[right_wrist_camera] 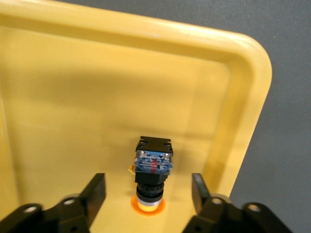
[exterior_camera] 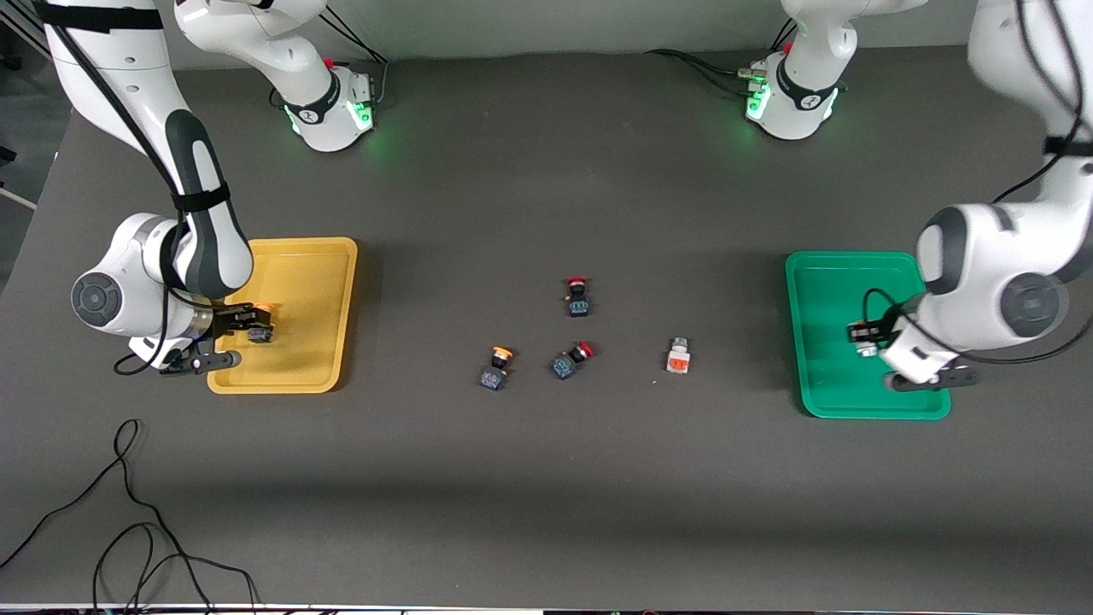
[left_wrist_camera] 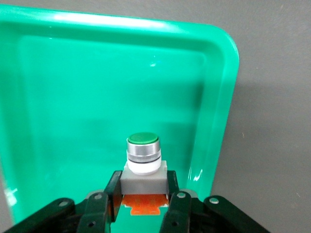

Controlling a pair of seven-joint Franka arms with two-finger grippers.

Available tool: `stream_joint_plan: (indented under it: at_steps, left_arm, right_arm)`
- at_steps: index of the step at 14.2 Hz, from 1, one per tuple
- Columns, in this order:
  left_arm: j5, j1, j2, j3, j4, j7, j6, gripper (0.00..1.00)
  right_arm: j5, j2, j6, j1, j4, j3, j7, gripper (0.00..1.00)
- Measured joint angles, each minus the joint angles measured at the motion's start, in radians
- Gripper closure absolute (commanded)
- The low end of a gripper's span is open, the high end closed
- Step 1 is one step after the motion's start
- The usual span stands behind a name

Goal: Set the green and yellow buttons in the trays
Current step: 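Release the buttons and grasp a second black and white button with both grippers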

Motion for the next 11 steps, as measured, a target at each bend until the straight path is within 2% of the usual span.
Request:
stream_joint_plan:
  at_steps: [2,3,4,5,8,11]
  left_arm:
    - [0.006,-0.003,0.045,-0.006,-0.025,0.000,0.071,0.56]
    - [0.015,-0.004,0.059,-0.007,-0.027,0.000,0.083,0.42]
    - [0.024,-0.004,0.066,-0.007,-0.027,0.000,0.088,0.16]
    - [0.030,-0.004,0.067,-0.007,-0.025,0.000,0.088,0.00]
    - [0.041,-0.003,0.058,-0.007,-0.005,0.000,0.073,0.00]
    - [0.043,-0.003,0.020,-0.009,0.082,0.002,-0.074,0.00]
  right_arm:
    - [0.002,-0.013,-0.094,0.035,0.049,0.007,0.071,0.00]
    - [0.004,-0.022,-0.158,0.076,0.091,0.009,0.140,0.00]
    - [0.011,-0.029,-0.212,0.127,0.137,0.011,0.221,0.00]
    - [0.056,-0.035,-0.270,0.215,0.202,0.014,0.342,0.00]
    - [0.255,-0.011,-0.278,0.347,0.257,0.018,0.470,0.00]
    - [0.351,0.094,-0.234,0.431,0.349,0.021,0.647,0.00]
